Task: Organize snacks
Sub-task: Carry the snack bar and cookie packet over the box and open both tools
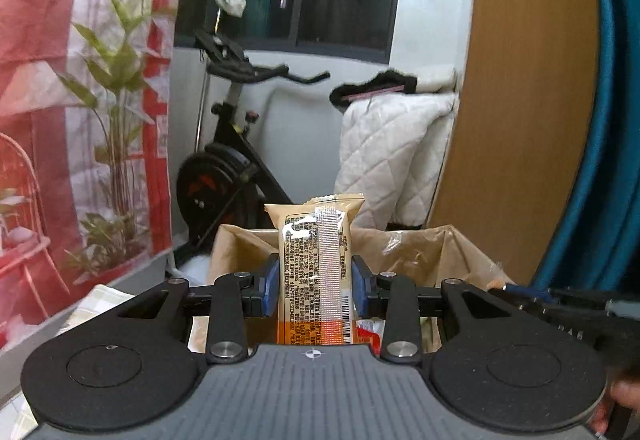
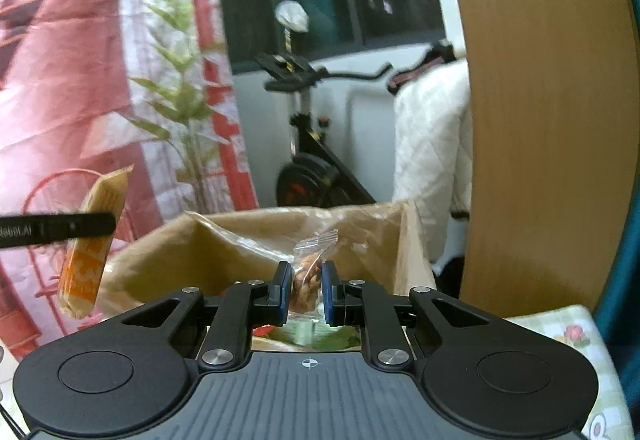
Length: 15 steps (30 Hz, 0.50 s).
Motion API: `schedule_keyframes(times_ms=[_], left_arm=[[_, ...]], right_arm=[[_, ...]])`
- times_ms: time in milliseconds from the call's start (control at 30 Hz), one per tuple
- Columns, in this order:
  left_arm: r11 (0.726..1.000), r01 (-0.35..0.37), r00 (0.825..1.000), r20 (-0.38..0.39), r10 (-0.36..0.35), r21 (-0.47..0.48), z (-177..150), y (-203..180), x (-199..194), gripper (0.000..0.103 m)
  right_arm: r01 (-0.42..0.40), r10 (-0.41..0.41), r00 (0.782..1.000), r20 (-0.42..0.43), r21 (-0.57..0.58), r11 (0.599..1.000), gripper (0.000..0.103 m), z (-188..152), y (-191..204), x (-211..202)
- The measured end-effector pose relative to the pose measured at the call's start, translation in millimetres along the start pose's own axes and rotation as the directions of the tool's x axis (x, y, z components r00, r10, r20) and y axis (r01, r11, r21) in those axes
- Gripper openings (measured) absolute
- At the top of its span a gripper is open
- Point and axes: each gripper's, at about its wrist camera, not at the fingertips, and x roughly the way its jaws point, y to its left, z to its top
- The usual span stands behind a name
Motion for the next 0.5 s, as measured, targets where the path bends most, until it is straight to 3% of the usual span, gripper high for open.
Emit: schedule_keyframes(times_ms=[167, 233, 500], left_arm=[[0.999, -0.004, 0.999, -0.049, 0.005, 0.034, -0.9, -12.2, 41.1, 0.04], [0.999, 0.009, 0.998, -0.065, -0.007, 0.032, -5.3, -8.4, 47.8, 0.053], [1.0, 0.031, 0.997, -0.068, -0.031, 0.002, -18.5, 17.8, 13.3, 0.056]], right_arm=[[0.033, -0.033, 0.998, -0.046, 0.01, 0.999, 0.018, -8.3, 1.8, 24.1], [0.046, -0.045, 0.998, -0.055, 0.027, 0.999, 0.03, -13.3, 1.0, 24.8], [0.007, -0.007, 1.0, 0.016, 0.053, 0.999, 0.033, -26.3, 4.9, -16.5]])
